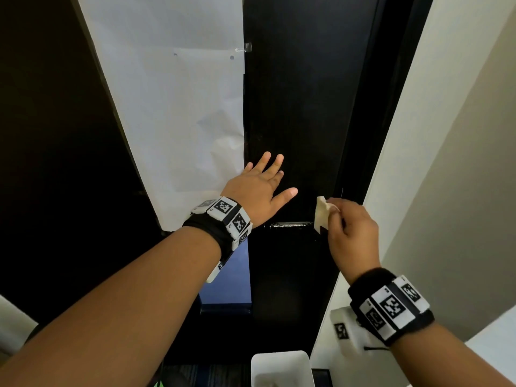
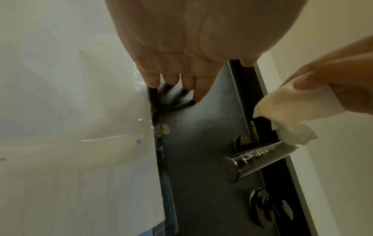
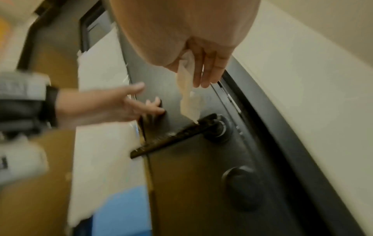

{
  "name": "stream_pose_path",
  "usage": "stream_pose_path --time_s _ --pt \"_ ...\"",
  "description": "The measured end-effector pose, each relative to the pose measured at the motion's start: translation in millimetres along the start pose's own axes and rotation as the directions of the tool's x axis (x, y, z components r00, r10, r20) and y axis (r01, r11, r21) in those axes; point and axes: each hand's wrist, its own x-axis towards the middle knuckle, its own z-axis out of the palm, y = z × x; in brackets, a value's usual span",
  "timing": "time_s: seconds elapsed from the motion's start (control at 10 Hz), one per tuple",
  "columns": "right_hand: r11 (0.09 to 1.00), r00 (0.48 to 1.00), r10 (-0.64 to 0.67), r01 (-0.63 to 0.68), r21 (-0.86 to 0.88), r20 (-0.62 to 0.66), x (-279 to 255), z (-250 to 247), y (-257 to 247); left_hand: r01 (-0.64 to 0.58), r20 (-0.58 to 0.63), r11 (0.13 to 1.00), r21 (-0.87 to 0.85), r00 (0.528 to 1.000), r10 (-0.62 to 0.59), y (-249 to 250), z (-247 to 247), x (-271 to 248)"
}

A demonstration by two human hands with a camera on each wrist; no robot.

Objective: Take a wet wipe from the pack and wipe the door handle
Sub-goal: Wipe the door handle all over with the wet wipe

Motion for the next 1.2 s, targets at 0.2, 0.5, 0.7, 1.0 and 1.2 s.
stream_pose_path --time_s 0.2,0.5,0.7,1.0,1.2 --pt "0.882 0.795 -0.247 0.422 -0.213 0.554 -1 6 30 0.008 -0.008 1.000 0.007 1.000 -0.008 1 1 0" --pt "0.870 0.784 -0.254 0.441 -0.221 0.566 26 6 31 0.005 -0.010 1.000 0.001 1.000 -0.005 0 2 1" --pt "0.792 0.711 -0.326 0.565 -0.231 0.623 35 18 28 0.003 -0.014 1.000 -0.001 1.000 -0.003 -1 2 1" --pt "0.750 0.662 -0.335 0.618 -0.236 0.670 28 44 11 0.005 -0.022 1.000 0.002 1.000 -0.005 0 3 1" --pt "0.745 0.628 -0.385 0.644 -0.174 0.676 22 64 -11 0.010 -0.032 1.000 0.005 0.999 -0.009 1 3 0"
